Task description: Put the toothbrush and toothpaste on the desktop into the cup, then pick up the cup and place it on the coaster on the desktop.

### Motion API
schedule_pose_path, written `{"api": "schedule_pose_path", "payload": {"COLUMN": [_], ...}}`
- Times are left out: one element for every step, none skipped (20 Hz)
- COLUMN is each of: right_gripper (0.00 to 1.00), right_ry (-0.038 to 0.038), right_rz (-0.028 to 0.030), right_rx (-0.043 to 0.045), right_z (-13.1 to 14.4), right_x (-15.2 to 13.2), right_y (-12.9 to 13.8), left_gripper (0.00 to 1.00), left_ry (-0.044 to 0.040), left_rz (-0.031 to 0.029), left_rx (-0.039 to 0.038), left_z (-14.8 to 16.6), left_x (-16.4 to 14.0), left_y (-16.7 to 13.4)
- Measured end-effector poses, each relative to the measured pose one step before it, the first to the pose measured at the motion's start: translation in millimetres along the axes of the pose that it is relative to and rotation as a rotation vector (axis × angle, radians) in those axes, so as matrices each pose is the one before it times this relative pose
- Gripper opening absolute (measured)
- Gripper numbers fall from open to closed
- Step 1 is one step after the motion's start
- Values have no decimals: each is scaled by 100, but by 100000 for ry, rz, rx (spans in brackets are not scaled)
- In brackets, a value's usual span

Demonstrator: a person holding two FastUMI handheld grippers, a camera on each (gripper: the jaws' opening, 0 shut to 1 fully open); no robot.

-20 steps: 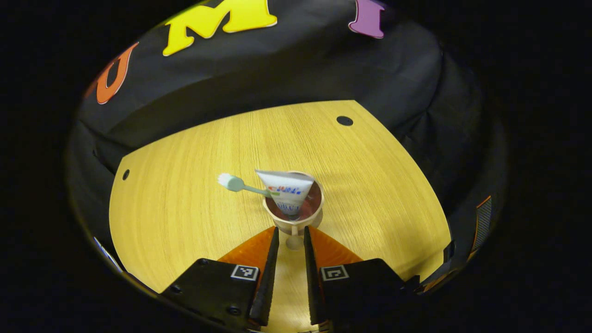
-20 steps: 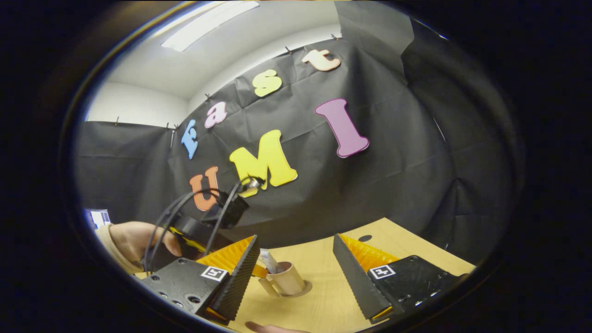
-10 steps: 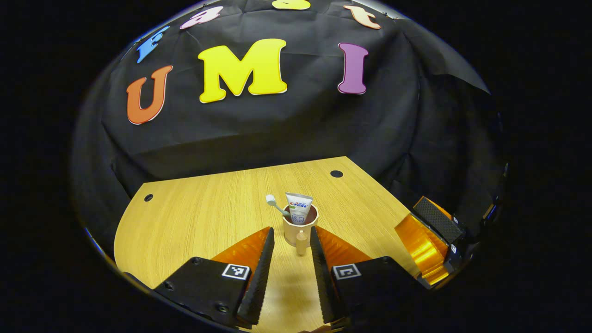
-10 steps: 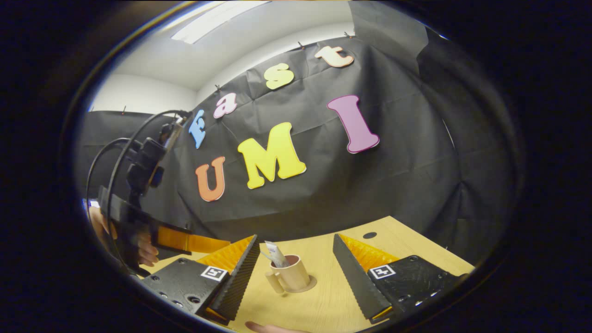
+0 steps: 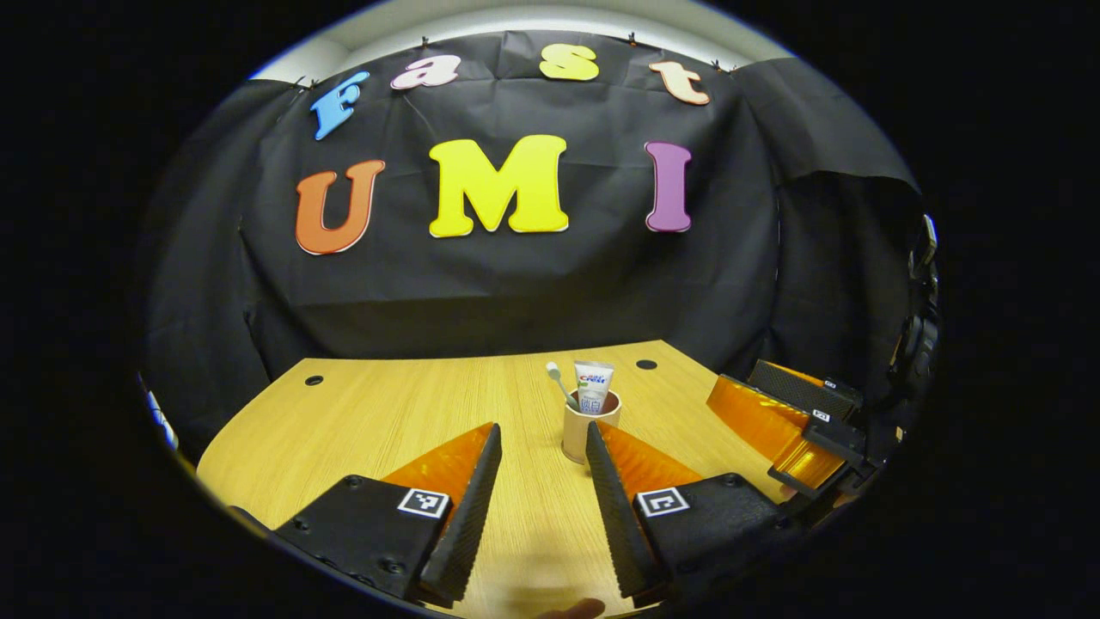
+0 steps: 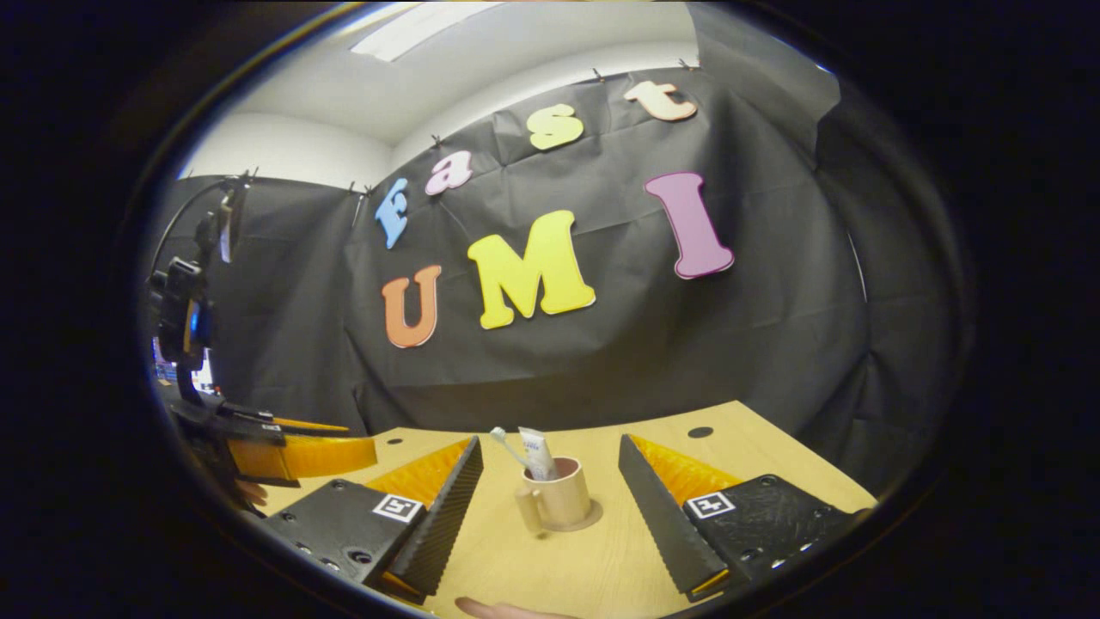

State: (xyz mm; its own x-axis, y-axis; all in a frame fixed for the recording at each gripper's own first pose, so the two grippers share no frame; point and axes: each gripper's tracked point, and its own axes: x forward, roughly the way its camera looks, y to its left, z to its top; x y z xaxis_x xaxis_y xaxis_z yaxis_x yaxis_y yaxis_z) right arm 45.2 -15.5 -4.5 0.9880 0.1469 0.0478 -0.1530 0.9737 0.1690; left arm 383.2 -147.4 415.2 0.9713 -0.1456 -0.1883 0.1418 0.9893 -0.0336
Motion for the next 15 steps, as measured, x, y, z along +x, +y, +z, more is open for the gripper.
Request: {"api": "schedule_pose_path", "payload": {"right_gripper": [95,93,92,92,95,95,95,95,95,95,95,95,92,95,92], "right_ry": [742,885,624,218,151,373,307,355,-94,-600,-285,-128,-41,434,668], "right_rz": [304,596,501,396,-6,-25,51,30,-50,-481,-864,-501,269,-50,-214], "right_rx": [-1325,-1277,-1344,-1247,-999,-810,-374,-235,-532,-1014,-1723,-1937,-1286,-304,-223], "right_z": [-326,-249,-306,-97,-126,-136,-116,-20,20,192,33,29,-42,-51,-164], "right_x": [-130,-6,-45,-46,-55,-40,-18,-105,-118,-103,-115,-90,-97,-114,-14], "right_y": [395,489,469,404,297,249,312,227,230,139,-37,77,223,146,-62], "left_gripper": [71,72,74,77,86,91,98,98,98,98,98,97,97,98,98], "left_ry": [-1626,-1592,-242,-458,-1018,-677,-1997,-2765,-2769,-2987,-2356,141,184,-223,-329], "left_rz": [1323,901,1030,501,1149,1680,811,-179,273,1098,690,949,1251,1266,-483], "left_rx": [-314,-293,-358,183,-397,-739,-1211,-1096,-867,-306,482,875,1212,154,-97], "left_z": [-10,67,-329,-322,41,-179,49,218,271,150,204,-78,-24,347,126], "left_x": [119,-38,-6,-197,8,-147,-2,59,40,73,254,23,-69,-42,-26], "left_y": [295,321,47,178,298,395,256,97,97,444,403,251,297,404,-186]}}
